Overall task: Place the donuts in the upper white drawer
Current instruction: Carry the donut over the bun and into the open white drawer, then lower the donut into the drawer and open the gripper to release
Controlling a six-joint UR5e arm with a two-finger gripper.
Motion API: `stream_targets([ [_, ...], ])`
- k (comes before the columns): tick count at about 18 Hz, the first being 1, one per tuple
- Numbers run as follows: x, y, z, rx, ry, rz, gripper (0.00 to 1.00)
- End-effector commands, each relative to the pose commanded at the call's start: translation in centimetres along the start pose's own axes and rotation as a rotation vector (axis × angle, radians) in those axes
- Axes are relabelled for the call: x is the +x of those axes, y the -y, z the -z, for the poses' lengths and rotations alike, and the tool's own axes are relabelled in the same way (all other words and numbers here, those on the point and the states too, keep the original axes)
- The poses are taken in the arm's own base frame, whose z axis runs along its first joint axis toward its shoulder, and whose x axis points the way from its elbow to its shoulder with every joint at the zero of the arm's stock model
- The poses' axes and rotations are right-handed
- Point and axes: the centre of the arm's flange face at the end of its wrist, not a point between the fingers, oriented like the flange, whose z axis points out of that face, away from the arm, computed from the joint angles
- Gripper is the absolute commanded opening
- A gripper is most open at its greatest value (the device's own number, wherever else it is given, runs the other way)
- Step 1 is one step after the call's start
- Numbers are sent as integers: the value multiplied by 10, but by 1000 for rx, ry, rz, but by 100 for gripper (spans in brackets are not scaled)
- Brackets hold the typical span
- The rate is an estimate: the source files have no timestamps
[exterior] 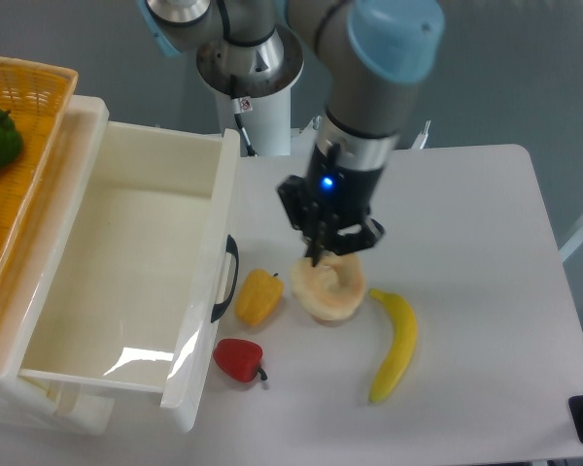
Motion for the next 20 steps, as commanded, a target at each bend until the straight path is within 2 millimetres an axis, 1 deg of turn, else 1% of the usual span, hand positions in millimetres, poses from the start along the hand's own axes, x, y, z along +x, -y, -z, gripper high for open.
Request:
stream_targets([
  [4,38,22,-8,-3,-24,-23,0],
  [6,62,35,-16,-9,-43,-32,0],
  [7,73,38,-16,-9,-44,-40,0],
  [12,105,53,-25,-11,-69,-93,0],
  [13,112,55,-30,-17,-77,-105,3],
  [14,119,57,-35,-22,-88,-116,9],
  [16,134,60,-45,-33,-107,-134,26],
  [17,138,61,-48,-35,-111,-140,33],
  [18,141,62,-49,-37,-114,-144,38],
  [19,144,63,-50,-37,-116,-153,47],
  [20,145,64,-52,-39,-117,-160,52],
])
